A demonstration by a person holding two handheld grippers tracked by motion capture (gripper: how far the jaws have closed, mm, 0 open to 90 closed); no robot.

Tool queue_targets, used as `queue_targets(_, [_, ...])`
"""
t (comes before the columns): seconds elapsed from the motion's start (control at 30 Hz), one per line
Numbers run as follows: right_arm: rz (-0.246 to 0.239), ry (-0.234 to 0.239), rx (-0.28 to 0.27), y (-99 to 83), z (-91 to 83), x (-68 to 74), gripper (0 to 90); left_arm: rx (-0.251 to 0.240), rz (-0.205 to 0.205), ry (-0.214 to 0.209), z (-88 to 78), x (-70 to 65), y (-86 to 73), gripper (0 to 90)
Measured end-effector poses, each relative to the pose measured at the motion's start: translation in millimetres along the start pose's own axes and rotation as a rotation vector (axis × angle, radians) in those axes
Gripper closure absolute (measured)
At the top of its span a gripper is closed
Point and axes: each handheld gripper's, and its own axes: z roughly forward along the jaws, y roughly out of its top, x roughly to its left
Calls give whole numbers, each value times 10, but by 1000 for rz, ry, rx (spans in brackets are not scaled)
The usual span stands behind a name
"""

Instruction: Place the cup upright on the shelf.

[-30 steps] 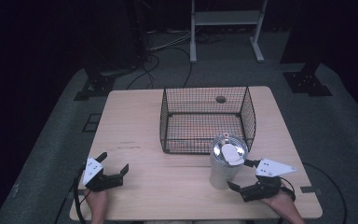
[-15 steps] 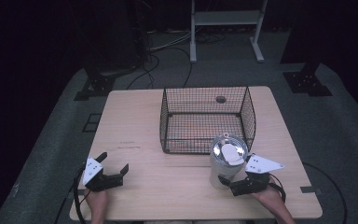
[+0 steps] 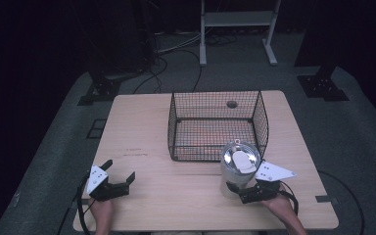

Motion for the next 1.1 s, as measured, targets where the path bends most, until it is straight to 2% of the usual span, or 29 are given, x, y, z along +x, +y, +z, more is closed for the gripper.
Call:
queue_targets(0.33, [15,22,-8,-1,5,-26,88,0,0,0,0,0,0,0])
queue_targets(0.6, [-2,34,-7,16,6,-50,91,-1,-1,-1,0,1,0,0])
queue_targets(0.73, [9,47,-10,39,14,-57,91,-1,-2,-1,1,2,1,0])
queue_targets(0.93, [6,74,-31,183,27,-54,92,-1,0,-2,0,1,0,0])
queue_targets(1.03, [2,98,-56,342,34,-56,91,-1,-2,-1,0,2,1,0])
queue_targets(1.07, [2,98,-56,342,34,-56,91,-1,-2,-1,0,2,1,0])
queue_targets(1.1, [-4,103,-65,433,36,-53,91,-4,-4,-2,2,-1,0,0])
